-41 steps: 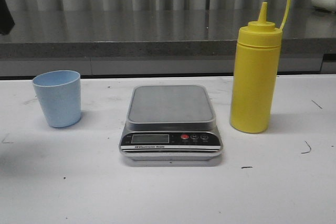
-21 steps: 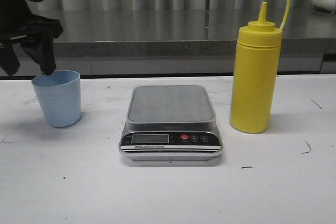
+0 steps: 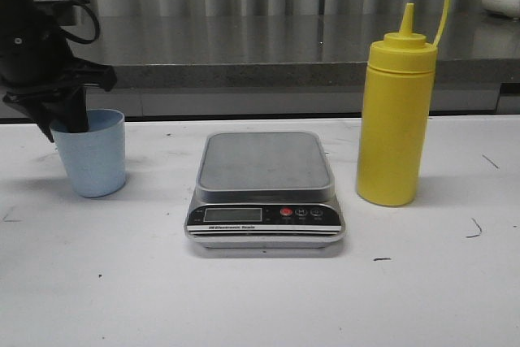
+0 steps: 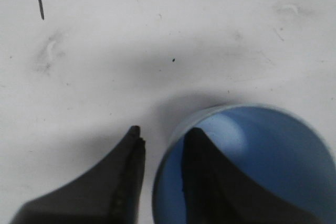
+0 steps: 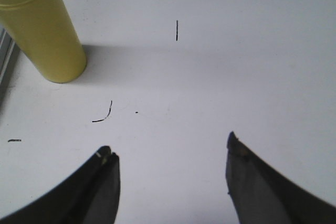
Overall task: Pour seasoning into cup on scale with both arms
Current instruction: 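Lower the left gripper onto the light blue cup and grasp its rim, then lift the blue cup with the left gripper and carry it over the scale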
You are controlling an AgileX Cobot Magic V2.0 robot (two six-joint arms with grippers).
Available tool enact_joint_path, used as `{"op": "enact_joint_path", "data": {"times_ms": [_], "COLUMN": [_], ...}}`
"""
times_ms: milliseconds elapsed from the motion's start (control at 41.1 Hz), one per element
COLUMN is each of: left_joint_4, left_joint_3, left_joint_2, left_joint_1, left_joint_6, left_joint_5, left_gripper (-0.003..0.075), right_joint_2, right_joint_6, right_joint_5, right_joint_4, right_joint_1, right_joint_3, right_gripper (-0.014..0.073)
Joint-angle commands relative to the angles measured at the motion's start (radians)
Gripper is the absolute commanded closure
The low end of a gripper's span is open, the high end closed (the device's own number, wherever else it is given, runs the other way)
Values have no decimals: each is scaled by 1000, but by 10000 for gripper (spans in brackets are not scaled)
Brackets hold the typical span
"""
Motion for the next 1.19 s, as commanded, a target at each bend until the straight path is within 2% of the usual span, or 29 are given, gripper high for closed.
{"op": "enact_joint_path", "data": {"times_ms": [0,73,268,389,560,755,901,1168], "left_joint_4": [-12,-12,-46,-46,-46,-46,-44,-53], "left_joint_3": [-33,-33,-38,-63,-125,-142,-186,-326], "left_joint_2": [-58,-60,-102,-165,-236,-250,-200,-54], "left_joint_1": [-7,-7,-13,-50,-141,-271,-339,-351], "left_joint_6": [-3,-3,-3,-3,-3,-3,-46,-102], "left_joint_5": [-34,-24,-13,-2,63,21,17,56], "left_gripper": [692,739,740,740,740,741,741,741], "right_joint_2": [2,2,2,2,2,2,2,2], "right_joint_6": [-12,-12,-12,-12,-12,-12,-12,-12], "right_joint_5": [-62,-62,-62,-62,-62,-62,-62,-62], "right_joint_4": [-8,-8,-8,-8,-8,-8,-8,-8], "right_joint_1": [1,1,1,1,1,1,1,1], "right_joint_3": [-28,-28,-28,-28,-28,-28,-28,-28], "right_gripper": [126,126,126,126,126,126,126,126]}}
